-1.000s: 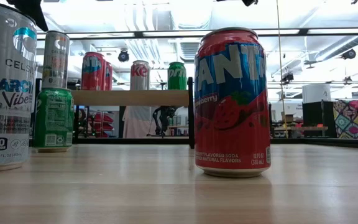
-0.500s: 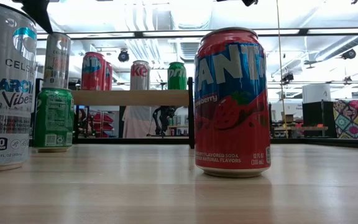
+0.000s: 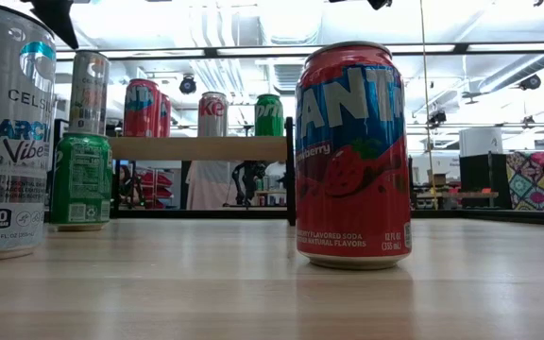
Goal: Place canned beverage on shelf
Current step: Put the white and yellow soda can on the shelf
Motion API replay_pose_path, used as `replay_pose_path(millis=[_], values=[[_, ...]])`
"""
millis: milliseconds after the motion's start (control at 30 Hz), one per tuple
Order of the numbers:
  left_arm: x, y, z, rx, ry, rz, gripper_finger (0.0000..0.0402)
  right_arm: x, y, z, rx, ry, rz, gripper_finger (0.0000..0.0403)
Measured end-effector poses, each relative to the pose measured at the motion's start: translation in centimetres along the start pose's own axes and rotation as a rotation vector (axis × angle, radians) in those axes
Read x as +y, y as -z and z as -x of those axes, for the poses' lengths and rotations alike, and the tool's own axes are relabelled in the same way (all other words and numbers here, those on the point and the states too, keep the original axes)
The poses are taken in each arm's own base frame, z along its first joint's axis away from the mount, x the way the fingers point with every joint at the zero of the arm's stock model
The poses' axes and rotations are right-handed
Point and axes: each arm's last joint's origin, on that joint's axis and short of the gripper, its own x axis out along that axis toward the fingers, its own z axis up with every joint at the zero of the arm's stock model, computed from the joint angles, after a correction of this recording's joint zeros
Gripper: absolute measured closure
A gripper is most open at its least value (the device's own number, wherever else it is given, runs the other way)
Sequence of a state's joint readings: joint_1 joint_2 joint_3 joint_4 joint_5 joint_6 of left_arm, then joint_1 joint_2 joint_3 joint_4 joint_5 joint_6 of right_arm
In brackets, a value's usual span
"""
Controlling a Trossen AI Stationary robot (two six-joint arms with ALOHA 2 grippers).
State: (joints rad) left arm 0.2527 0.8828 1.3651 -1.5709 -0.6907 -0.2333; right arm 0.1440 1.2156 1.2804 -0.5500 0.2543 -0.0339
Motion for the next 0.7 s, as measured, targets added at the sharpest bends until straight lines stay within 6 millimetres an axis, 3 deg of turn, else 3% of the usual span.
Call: replay_pose_path(millis=[300, 700], values=[[-0.4, 0.1, 0.2, 0.036, 0.189, -0.037, 0.0402, 0.0, 0.0, 0.0, 0.0, 0.0, -0.011, 0.0394], [-2.1, 0.4, -2.5, 0.114, -0.001, -0.107, 0.0402, 0.0, 0.2, -0.1, 0.006, 0.0, -0.006, 0.0394]])
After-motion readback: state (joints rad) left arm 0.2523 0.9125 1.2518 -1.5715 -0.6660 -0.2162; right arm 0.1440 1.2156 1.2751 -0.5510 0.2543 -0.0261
